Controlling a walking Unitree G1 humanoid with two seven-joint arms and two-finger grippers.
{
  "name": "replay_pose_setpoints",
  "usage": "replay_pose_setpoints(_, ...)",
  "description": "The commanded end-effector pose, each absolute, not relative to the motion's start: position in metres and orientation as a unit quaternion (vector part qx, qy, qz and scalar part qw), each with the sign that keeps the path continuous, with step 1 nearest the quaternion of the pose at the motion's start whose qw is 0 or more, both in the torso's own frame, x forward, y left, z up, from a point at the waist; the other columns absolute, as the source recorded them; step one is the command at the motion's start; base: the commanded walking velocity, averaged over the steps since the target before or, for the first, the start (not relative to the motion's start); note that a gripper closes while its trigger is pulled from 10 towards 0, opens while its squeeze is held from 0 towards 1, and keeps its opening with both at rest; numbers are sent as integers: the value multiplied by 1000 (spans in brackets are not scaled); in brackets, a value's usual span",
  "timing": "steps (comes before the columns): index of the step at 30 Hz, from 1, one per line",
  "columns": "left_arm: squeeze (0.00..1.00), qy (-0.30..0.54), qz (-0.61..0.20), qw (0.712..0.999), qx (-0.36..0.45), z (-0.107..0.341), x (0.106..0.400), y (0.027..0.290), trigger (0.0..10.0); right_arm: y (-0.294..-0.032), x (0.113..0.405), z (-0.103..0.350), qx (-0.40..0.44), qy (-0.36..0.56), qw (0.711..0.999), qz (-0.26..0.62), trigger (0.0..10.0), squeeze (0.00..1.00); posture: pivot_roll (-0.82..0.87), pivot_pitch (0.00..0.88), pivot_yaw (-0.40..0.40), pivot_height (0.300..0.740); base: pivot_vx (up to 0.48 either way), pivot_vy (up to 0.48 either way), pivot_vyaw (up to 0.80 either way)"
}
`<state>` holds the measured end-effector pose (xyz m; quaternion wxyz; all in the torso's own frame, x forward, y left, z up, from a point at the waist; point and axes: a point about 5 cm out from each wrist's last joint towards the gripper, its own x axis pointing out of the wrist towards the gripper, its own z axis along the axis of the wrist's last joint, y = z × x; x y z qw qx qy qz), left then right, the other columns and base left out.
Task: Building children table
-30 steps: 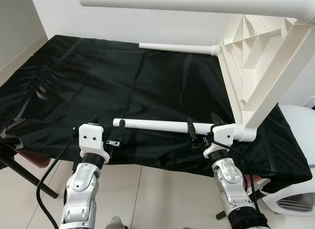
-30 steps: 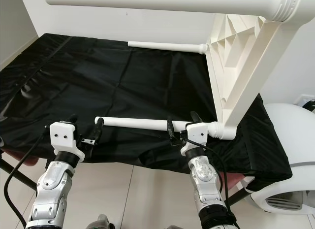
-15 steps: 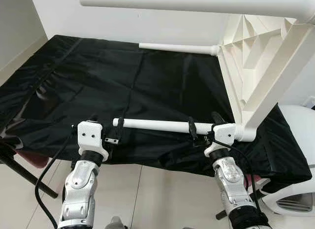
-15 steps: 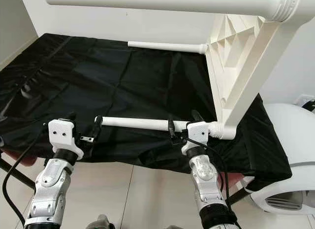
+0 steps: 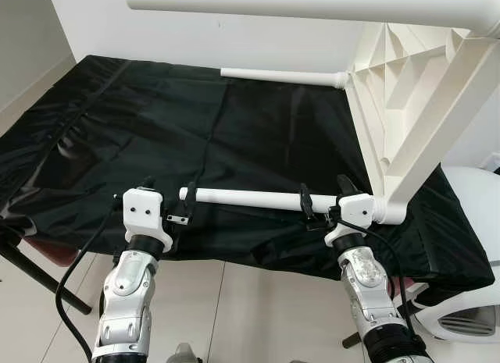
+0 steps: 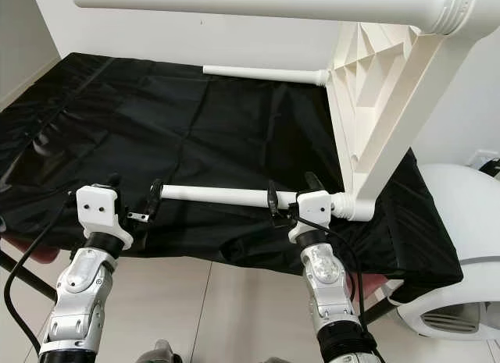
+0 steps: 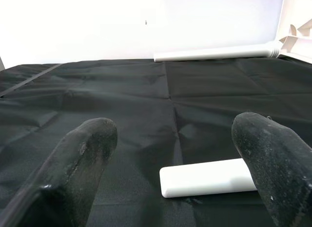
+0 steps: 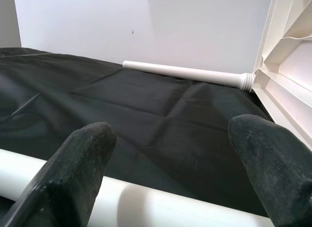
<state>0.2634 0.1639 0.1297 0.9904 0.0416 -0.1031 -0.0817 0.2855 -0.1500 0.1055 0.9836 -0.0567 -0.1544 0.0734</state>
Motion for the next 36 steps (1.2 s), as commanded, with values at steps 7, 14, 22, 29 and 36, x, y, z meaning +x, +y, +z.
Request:
replay_pose_setpoints(7,0,-102,-49,993,32,130,267,166,10000,-153,287,107,-64,-153,984,68,10000,0,19,0,-59,740,0,0,0)
replay_pose_setpoints(14,0,-103,-49,993,36,131,267,167,10000,-153,286,107,-67,-154,983,69,10000,0,22,0,-60,740,0,0,0)
replay_pose_setpoints(22,0,-103,-51,993,37,131,266,167,10000,-153,286,106,-69,-155,983,71,10000,0,22,0,-60,740,0,0,0)
replay_pose_setpoints(29,0,-105,-54,992,39,132,267,167,10000,-154,287,107,-73,-157,982,71,10000,0,20,0,-60,740,0,0,0)
replay_pose_setpoints(36,0,-106,-57,992,40,133,268,166,10000,-154,288,108,-73,-159,982,70,10000,0,19,0,-58,740,0,0,0)
